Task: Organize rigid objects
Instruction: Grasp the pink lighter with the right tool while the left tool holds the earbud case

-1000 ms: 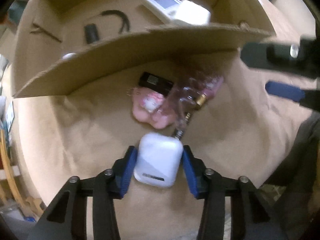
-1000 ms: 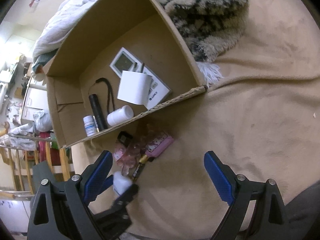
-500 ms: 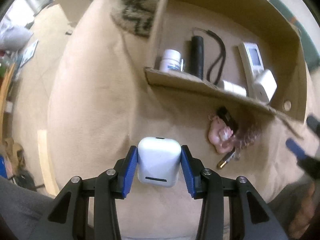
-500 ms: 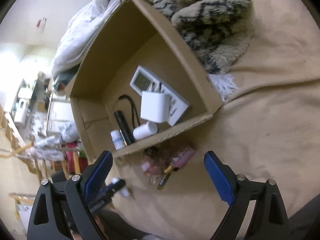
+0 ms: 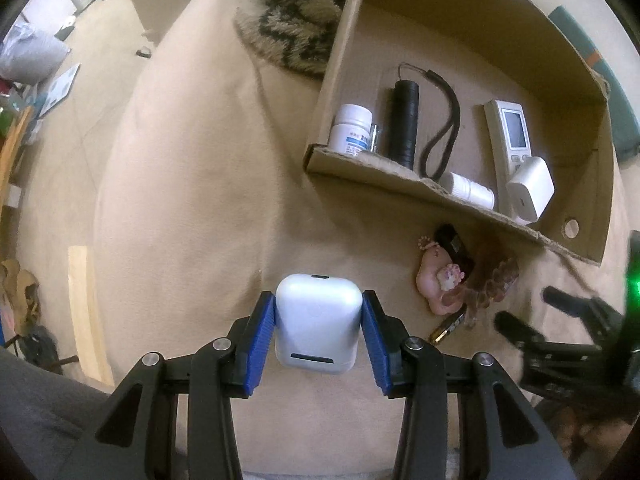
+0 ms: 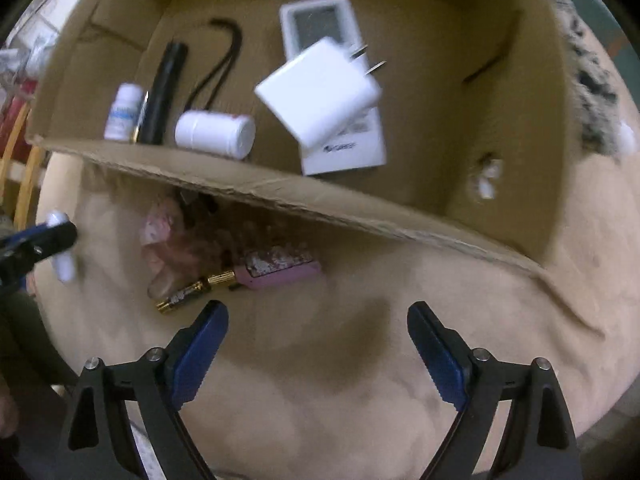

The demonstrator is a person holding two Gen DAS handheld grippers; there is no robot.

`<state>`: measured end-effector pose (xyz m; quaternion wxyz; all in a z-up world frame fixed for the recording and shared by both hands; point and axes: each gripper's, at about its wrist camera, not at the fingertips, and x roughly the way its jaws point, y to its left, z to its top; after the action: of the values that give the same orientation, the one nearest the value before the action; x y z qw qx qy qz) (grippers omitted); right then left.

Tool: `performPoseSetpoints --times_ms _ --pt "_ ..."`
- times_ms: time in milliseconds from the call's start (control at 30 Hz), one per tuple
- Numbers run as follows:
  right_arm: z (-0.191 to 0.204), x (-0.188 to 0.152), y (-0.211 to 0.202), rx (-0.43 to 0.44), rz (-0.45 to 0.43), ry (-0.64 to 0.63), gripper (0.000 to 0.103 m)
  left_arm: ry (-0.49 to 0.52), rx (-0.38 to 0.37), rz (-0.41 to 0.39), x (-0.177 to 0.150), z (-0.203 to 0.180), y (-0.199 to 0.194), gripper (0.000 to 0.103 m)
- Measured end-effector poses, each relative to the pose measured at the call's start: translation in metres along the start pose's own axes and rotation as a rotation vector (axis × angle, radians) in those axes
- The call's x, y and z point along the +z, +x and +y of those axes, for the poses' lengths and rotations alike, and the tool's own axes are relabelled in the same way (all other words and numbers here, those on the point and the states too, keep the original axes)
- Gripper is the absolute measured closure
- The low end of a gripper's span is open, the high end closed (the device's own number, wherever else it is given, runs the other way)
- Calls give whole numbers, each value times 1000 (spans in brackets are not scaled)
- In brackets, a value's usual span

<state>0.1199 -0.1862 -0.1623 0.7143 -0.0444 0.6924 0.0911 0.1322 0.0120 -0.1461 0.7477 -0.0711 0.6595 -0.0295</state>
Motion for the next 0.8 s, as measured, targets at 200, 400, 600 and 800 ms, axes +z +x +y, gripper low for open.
performPoseSetpoints --times_ms 200,400,600,800 --pt "21 11 9 -1 -18 -91 10 8 6 -10 4 3 4 63" --pt "23 17 6 55 -25 -91 36 12 14 -7 4 -1 5 63" --pt "17 7 -2 62 -22 -76 36 15 28 -17 4 -4 5 63" --pt "15 -11 -14 55 -25 -43 36 26 44 -19 3 -5 4 63"
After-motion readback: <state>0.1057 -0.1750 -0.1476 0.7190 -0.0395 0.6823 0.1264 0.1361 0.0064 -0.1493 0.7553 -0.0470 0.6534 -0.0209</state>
